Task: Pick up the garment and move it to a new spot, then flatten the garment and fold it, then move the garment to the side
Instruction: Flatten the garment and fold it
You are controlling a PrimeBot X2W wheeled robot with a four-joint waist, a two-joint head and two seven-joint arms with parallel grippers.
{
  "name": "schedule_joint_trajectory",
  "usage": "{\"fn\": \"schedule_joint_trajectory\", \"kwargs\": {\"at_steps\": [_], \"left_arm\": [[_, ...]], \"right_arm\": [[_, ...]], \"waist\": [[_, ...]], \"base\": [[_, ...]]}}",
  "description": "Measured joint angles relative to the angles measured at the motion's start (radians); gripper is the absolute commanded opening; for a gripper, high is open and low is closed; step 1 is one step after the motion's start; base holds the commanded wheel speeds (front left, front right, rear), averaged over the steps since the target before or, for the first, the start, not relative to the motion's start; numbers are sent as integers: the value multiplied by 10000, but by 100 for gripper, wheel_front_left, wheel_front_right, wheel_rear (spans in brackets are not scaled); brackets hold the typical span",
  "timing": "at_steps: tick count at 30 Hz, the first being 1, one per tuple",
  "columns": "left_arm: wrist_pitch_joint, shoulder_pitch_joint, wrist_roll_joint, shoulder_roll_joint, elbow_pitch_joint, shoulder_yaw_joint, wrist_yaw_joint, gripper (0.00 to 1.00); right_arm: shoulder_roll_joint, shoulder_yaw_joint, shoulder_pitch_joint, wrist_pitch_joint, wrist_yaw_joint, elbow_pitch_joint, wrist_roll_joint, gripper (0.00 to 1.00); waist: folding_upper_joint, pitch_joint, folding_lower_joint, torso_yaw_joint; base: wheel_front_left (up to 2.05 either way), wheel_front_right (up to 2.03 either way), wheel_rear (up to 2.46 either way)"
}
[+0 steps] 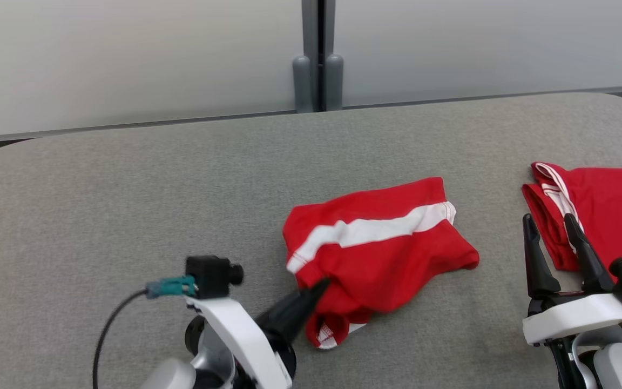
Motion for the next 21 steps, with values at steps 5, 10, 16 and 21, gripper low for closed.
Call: {"fn": "schedule_joint_trajectory", "kwargs": {"at_steps": [5,10,16,21], "left_arm": [[807,427,709,1143,-1097,-1298,-33,0],[1398,849,1151,1941,-1141,-1891,-31,0],[1383,963,1812,2261,-349,-2015,347,0],[1078,1035,1912,2332,270,-1879,500,18]], "right_arm": [[-46,-13,6,0,0,36,0,100],[-90,-17,46,0,0,46,0,100],[-215,-19,48,2,0,79,19,100],[-295,-23,66,2,0,107,31,100]], "waist": [[-1,-164,1,327],[0,-172,0,444],[-1,-156,0,414],[0,-177,0,340]], "base": [[0,0,0],[0,0,0],[0,0,0],[0,0,0]]}}
